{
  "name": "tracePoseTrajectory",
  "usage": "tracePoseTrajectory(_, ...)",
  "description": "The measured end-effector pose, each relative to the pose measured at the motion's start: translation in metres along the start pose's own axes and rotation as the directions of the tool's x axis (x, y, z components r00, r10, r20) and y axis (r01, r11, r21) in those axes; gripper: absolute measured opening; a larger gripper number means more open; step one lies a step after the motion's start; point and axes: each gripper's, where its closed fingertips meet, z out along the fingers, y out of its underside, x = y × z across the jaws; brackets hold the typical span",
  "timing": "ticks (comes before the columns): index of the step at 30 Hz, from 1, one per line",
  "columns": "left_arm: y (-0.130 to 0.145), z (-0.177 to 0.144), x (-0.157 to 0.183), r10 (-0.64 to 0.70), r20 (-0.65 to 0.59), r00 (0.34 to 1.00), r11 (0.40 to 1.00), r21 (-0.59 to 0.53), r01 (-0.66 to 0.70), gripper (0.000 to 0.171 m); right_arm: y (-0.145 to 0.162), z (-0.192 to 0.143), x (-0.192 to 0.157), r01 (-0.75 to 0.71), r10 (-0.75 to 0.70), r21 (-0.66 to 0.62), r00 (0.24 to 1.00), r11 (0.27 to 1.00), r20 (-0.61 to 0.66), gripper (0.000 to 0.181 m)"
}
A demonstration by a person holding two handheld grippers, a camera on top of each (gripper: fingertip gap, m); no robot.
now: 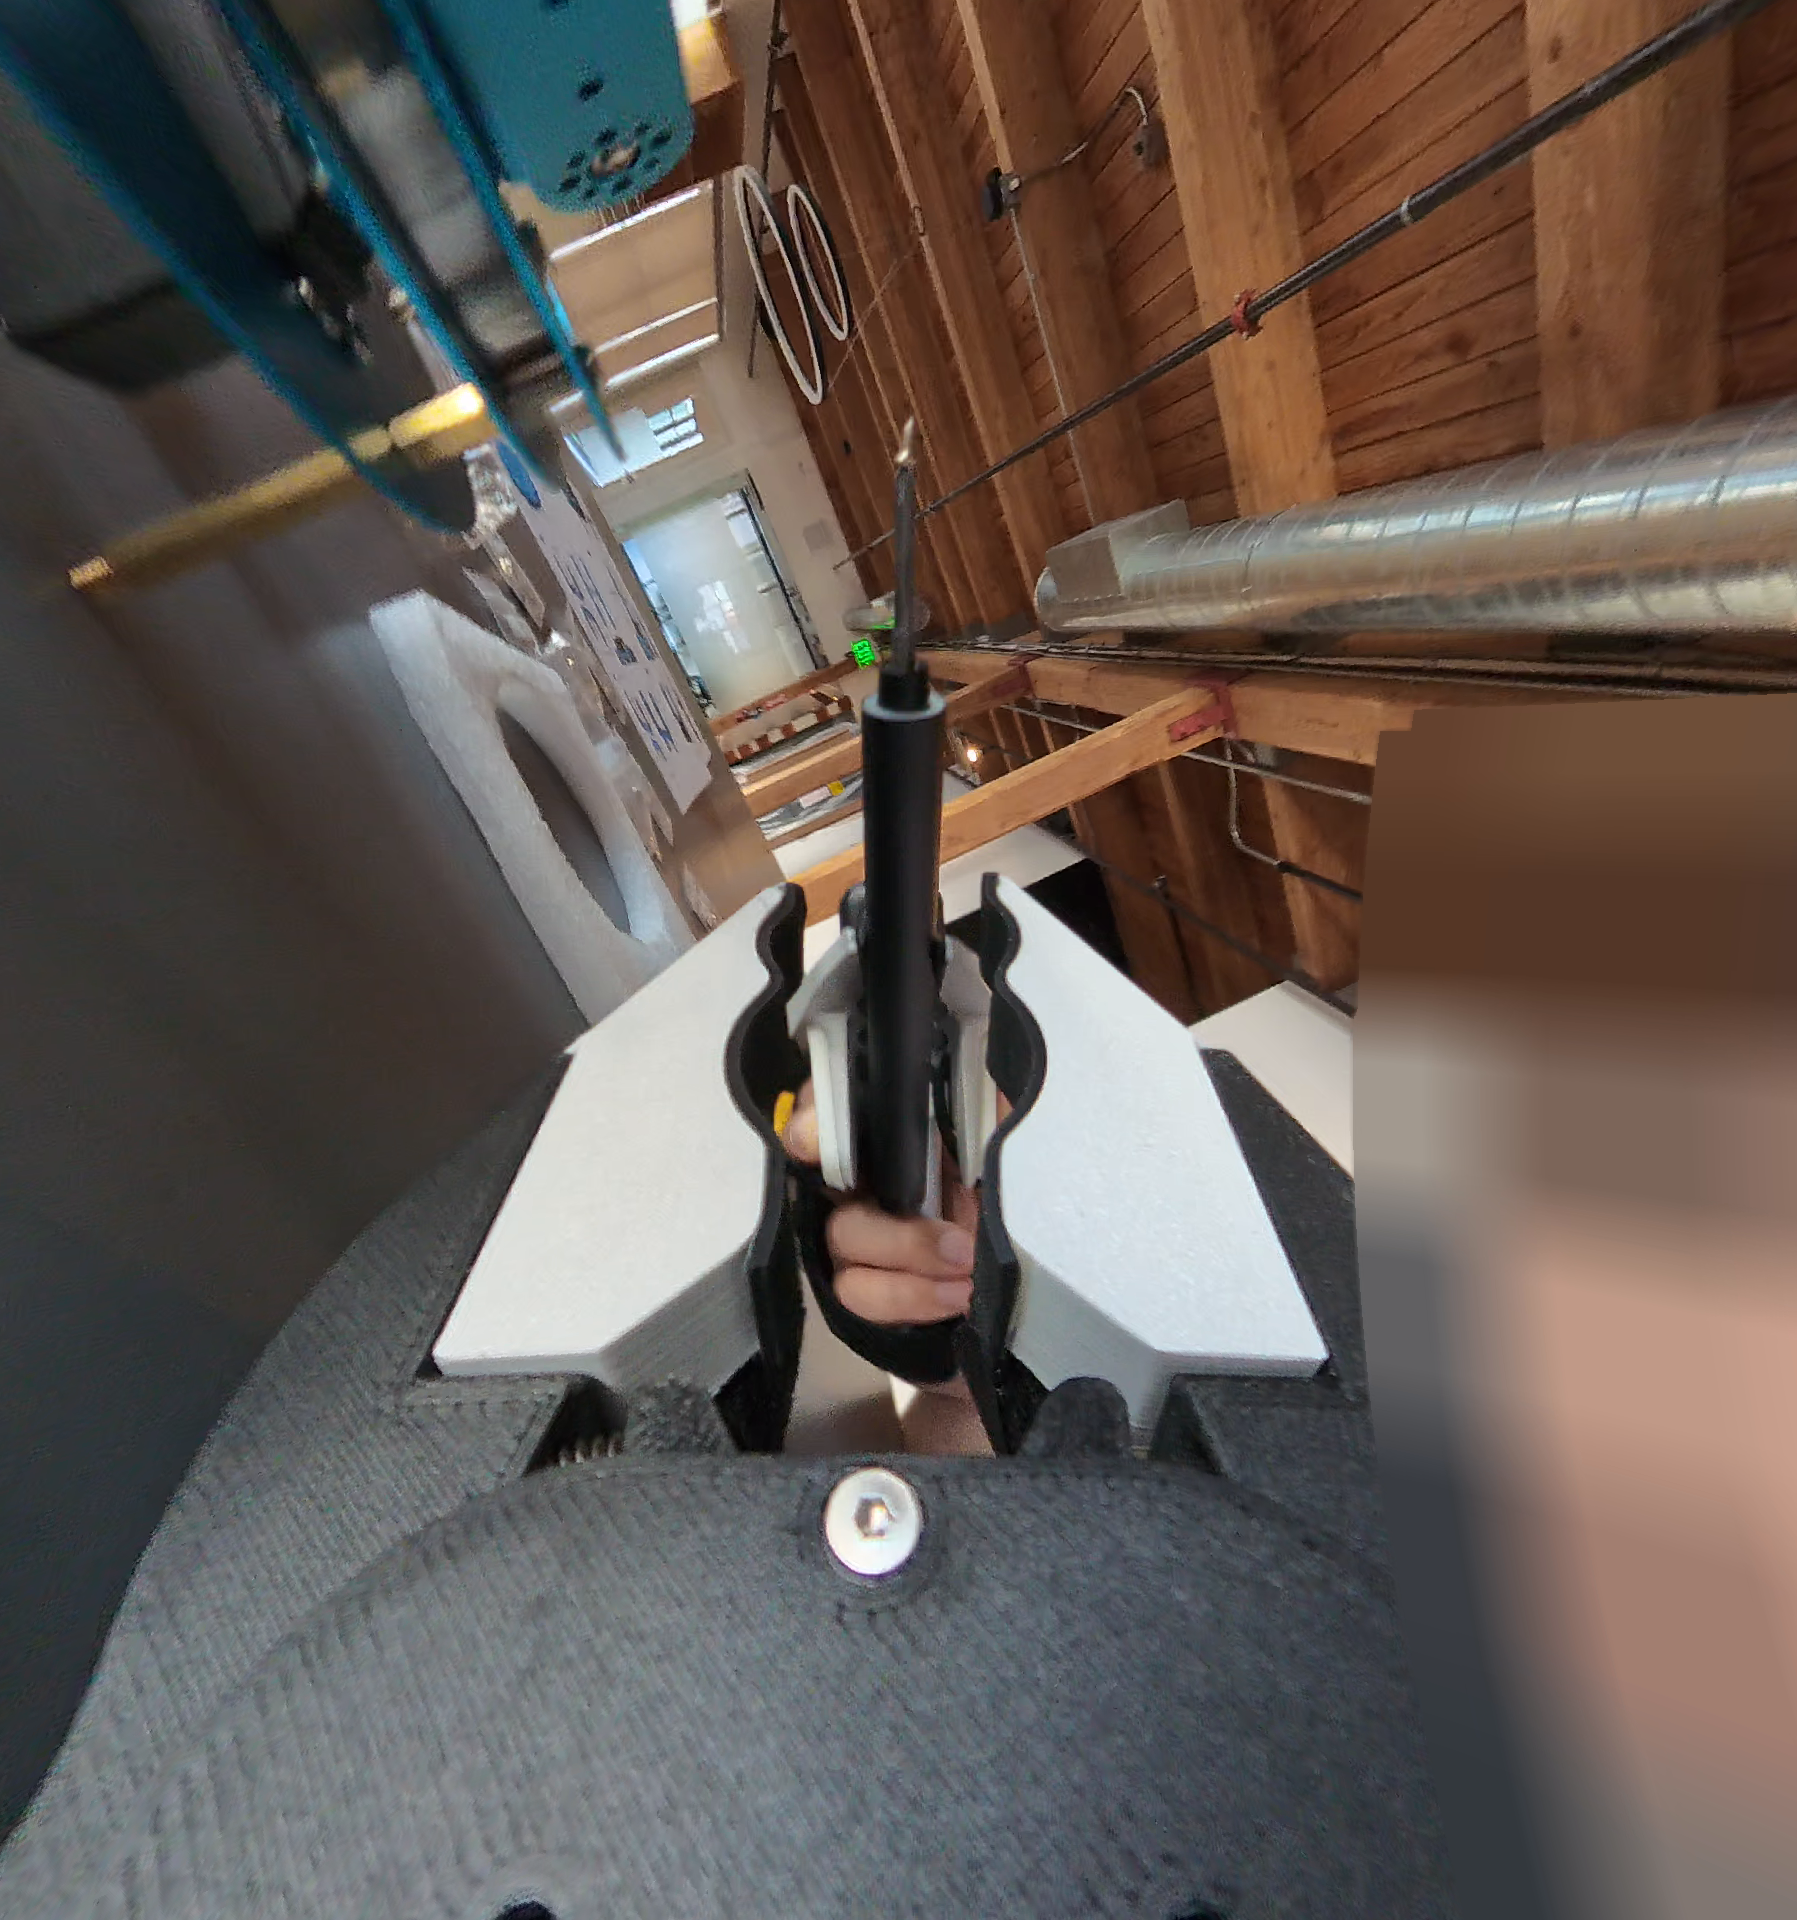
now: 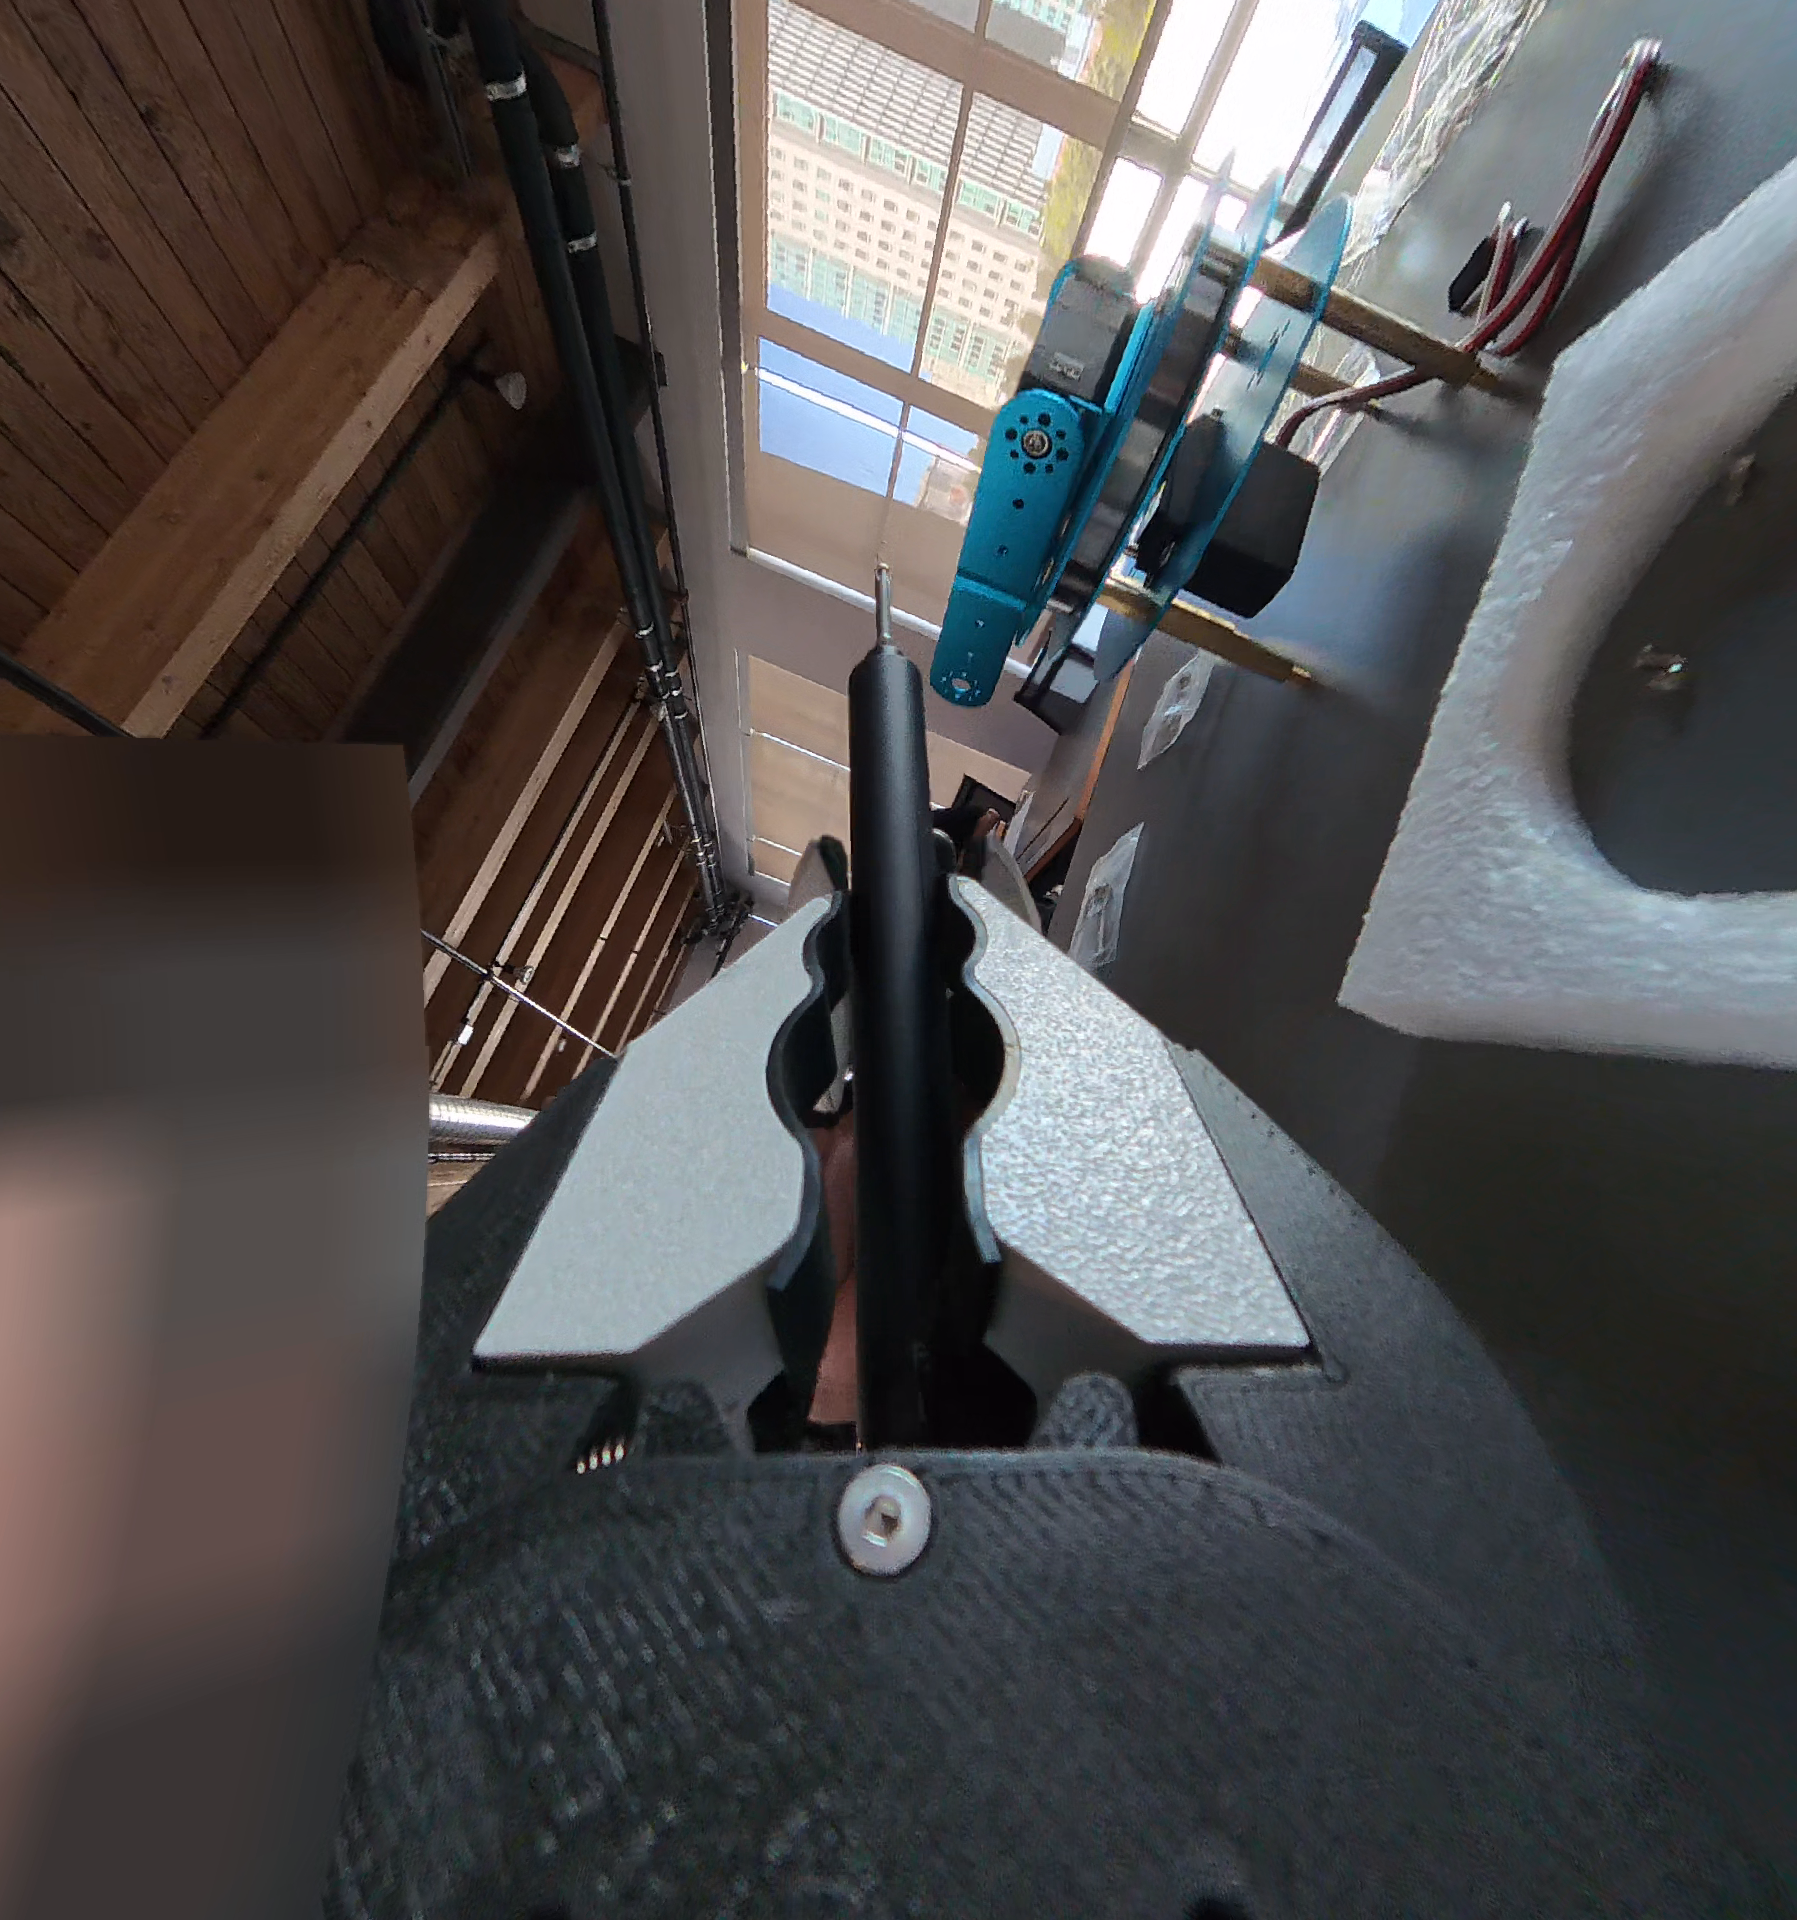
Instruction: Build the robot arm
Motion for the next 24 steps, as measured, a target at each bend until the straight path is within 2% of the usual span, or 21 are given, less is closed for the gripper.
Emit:
tracePoseTrajectory(9,0.003,-0.001,0.001,-0.038,-0.021,0.999,0.999,-0.007,0.038,0.031,0.007,-0.001,-0.004,-0.111,0.112,-0.013,0.992,0.994,0.05,0.014)
tracePoseTrajectory(16,-0.001,0.009,-0.004,-0.075,-0.022,0.997,0.997,-0.035,0.074,0.031,-0.006,0.009,0.003,-0.192,0.191,0.009,0.979,0.981,0.066,0.013)
tracePoseTrajectory(24,-0.014,0.02,-0.017,-0.124,-0.033,0.992,0.991,-0.057,0.122,0.029,-0.018,0.016,0.015,-0.211,0.21,0.034,0.977,0.977,0.047,0.014)
